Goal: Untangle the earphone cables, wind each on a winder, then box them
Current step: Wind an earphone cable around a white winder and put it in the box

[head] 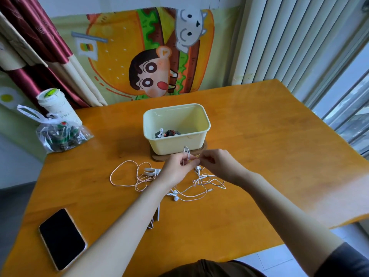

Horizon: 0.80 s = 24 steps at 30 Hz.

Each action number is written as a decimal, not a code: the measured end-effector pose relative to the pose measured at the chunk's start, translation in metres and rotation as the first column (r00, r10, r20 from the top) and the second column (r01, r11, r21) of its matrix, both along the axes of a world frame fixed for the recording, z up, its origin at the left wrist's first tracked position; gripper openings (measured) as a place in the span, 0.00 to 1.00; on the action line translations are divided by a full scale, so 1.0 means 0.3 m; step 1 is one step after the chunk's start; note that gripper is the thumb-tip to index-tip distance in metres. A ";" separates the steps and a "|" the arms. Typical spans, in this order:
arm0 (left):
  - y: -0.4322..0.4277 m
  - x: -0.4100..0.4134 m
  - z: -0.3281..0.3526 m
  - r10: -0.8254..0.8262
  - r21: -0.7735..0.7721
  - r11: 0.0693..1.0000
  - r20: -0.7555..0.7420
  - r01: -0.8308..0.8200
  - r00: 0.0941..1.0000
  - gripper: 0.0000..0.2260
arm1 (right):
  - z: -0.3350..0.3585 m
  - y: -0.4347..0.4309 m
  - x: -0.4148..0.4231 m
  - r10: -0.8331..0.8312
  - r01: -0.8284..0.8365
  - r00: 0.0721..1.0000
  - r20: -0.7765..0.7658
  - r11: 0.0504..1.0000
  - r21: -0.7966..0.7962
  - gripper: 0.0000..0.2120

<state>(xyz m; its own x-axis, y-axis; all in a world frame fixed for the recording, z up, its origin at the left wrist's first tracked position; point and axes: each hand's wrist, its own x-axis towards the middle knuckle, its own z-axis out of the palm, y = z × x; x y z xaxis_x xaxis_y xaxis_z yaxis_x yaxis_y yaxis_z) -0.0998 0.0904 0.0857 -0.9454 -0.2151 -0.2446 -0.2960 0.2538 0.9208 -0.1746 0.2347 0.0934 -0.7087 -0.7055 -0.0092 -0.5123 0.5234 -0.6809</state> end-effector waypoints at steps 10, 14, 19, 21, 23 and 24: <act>-0.194 0.003 -0.050 0.428 -0.140 0.892 -0.051 -0.431 0.902 0.07 | -0.165 0.164 -0.095 -0.190 0.140 0.943 0.275 0.971 0.192 0.12; -0.226 0.009 -0.071 0.486 -0.133 0.863 -0.045 -0.488 0.873 0.08 | -0.130 0.192 -0.163 -0.374 0.355 0.921 0.107 0.921 0.160 0.10; -0.180 0.009 -0.061 0.439 -0.108 0.891 -0.040 -0.441 0.897 0.06 | 0.100 0.101 -0.173 -0.519 0.444 0.848 -0.109 0.807 -0.389 0.07; -0.146 0.009 -0.032 0.352 -0.036 0.935 -0.032 -0.353 0.935 0.10 | 0.165 0.058 -0.137 -0.487 0.373 0.853 -0.190 0.822 -0.430 0.06; -0.104 0.008 0.005 0.221 0.062 0.974 -0.060 -0.217 0.973 0.18 | 0.176 0.017 -0.104 -0.417 0.321 0.882 -0.220 0.873 -0.366 0.04; -0.080 0.006 0.020 0.157 0.100 0.984 -0.087 -0.148 0.984 0.20 | 0.166 -0.003 -0.086 -0.365 0.291 0.904 -0.222 0.907 -0.305 0.05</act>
<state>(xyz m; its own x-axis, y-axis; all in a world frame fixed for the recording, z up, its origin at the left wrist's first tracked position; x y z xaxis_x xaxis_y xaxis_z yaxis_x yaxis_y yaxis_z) -0.0980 0.0665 0.0916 -0.9231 -0.3392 -0.1815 -0.2354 0.1249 0.9638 -0.2003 0.2338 0.1430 -0.8488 -0.3834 0.3642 -0.5240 0.5176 -0.6764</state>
